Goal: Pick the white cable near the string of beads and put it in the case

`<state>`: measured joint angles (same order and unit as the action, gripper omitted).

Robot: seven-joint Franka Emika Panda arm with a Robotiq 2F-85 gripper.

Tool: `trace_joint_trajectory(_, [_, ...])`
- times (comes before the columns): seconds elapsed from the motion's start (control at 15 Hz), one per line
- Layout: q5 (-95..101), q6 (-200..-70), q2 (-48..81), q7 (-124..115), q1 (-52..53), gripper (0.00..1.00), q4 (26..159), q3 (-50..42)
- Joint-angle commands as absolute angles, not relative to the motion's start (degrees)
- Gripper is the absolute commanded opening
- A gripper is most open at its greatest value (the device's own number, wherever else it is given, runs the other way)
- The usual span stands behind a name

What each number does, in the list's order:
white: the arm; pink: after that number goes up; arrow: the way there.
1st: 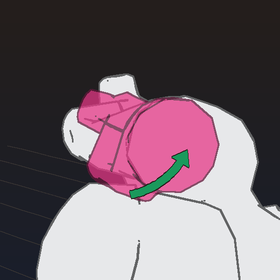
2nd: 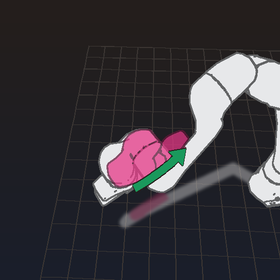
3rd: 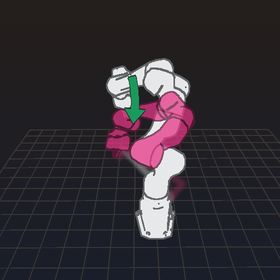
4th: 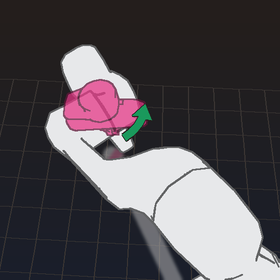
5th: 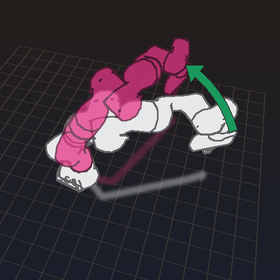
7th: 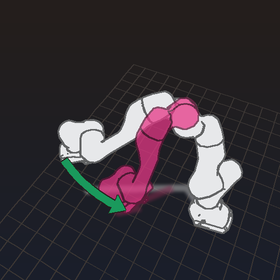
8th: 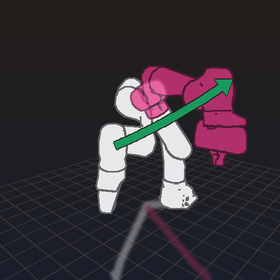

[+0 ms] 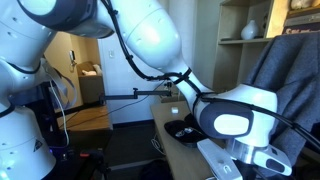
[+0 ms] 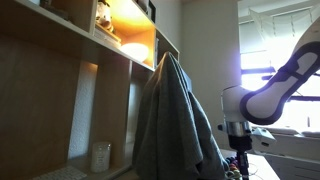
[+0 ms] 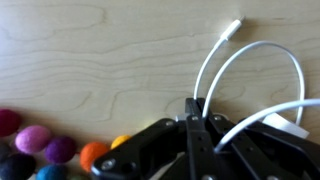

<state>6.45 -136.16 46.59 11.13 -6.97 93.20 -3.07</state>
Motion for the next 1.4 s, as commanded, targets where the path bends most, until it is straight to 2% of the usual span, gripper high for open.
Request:
trace_joint_trajectory(0.0, [6.5, -136.1, 46.8, 10.8, -6.9, 0.01, 93.0, -3.1])
trace_joint_trajectory(1.33, [13.4, -146.8, 34.3, 8.7, -0.4, 0.01, 104.1, -4.6])
